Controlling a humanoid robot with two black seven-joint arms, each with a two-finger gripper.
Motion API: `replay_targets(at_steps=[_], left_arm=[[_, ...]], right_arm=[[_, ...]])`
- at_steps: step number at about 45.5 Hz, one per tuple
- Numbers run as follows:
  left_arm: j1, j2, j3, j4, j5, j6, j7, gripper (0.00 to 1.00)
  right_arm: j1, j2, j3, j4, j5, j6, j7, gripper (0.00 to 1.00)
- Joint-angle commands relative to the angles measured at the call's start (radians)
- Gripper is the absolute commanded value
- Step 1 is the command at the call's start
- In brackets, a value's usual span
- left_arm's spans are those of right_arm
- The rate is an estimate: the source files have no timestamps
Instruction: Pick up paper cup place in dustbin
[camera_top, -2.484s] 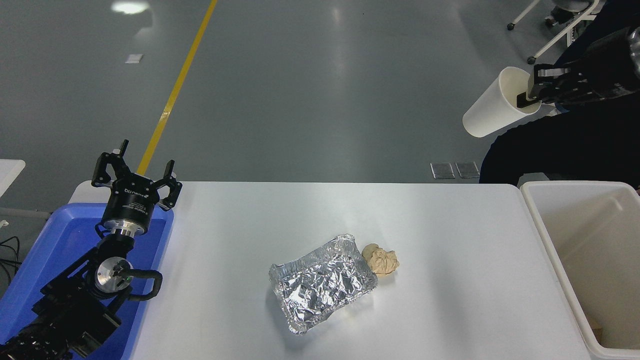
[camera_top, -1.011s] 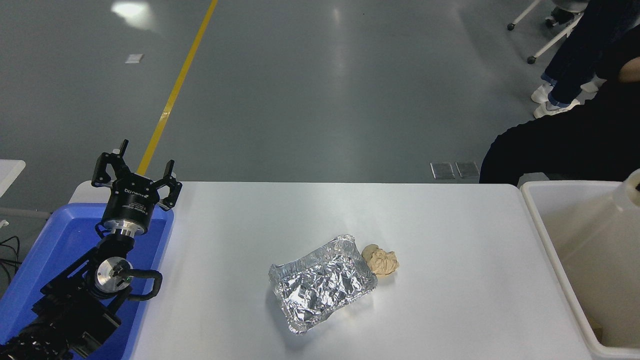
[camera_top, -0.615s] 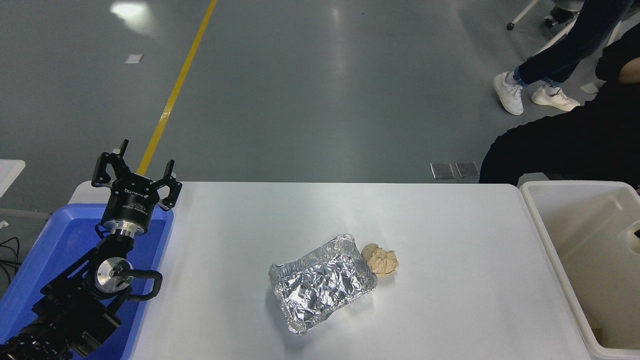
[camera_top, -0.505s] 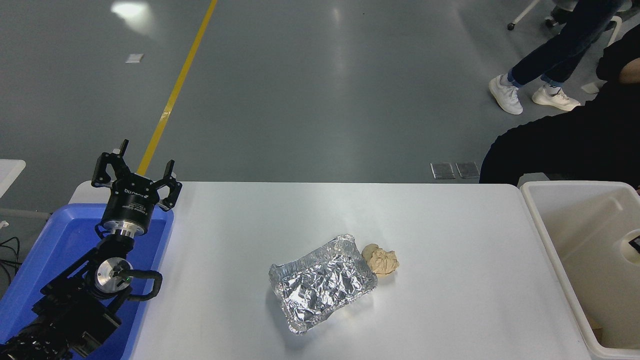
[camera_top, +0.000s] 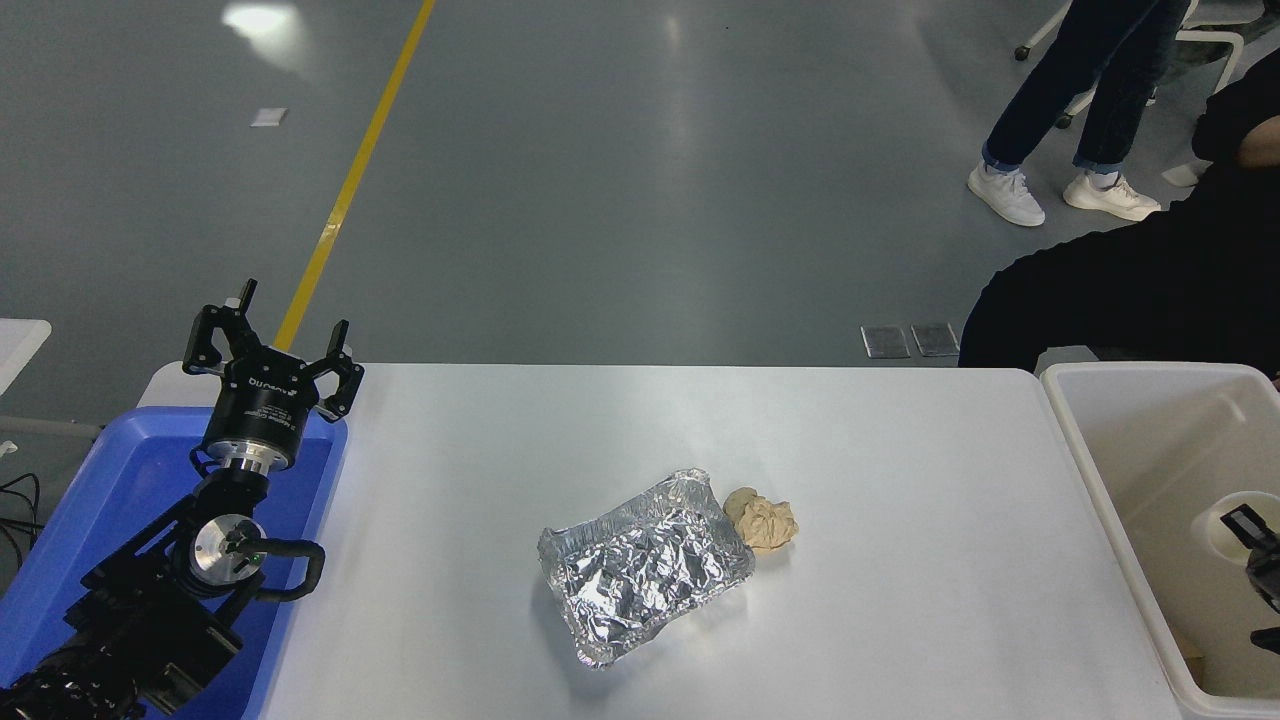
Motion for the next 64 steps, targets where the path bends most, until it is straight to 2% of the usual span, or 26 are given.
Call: replay_targets(at_steps=[1, 3, 13, 28, 36, 49, 58, 64], left_arm=[[0.0, 0.0, 0.0, 0.0, 0.0, 0.0, 0.0, 0.98], [0.0, 0.0, 0.0, 0.0, 0.0, 0.0, 0.0, 0.98], [0.0, 0.0, 0.0, 0.0, 0.0, 0.0, 0.0, 0.98], [0.0, 0.0, 0.0, -0.001, 0.0, 0.0, 0.002, 0.98], [-0.002, 0.0, 0.0, -0.001, 0.0, 0.0, 0.002, 0.98], [-0.002, 0.0, 0.0, -0.001, 0.0, -0.002, 0.002, 0.98], [-0.002, 0.0, 0.002, -0.001, 0.0, -0.002, 0.002, 0.98], [-0.002, 0.0, 0.002, -0.001, 0.0, -0.002, 0.002, 0.98]], right_arm=[[-0.004, 0.018, 0.002, 0.001, -0.002, -0.076, 0.004, 0.95], [-0.004, 0.02, 0.002, 0.007, 0.0, -0.079, 0.004, 0.99], [0.025, 0.048, -0.009, 0.057, -0.002, -0.073, 0.004, 1.0], [0.292, 0.055, -0.15, 0.181, -0.013, -0.066, 0.004, 1.0], [0.393, 0.153, -0.252, 0.229, -0.014, -0.059, 0.002, 1.0], [0.518, 0.314, -0.28, 0.28, -0.016, -0.05, 0.001, 1.0], [0.697, 0.373, -0.291, 0.464, -0.016, -0.013, -0.001, 1.0], [0.858, 0.376, -0.341, 0.595, -0.016, 0.082, -0.002, 1.0]])
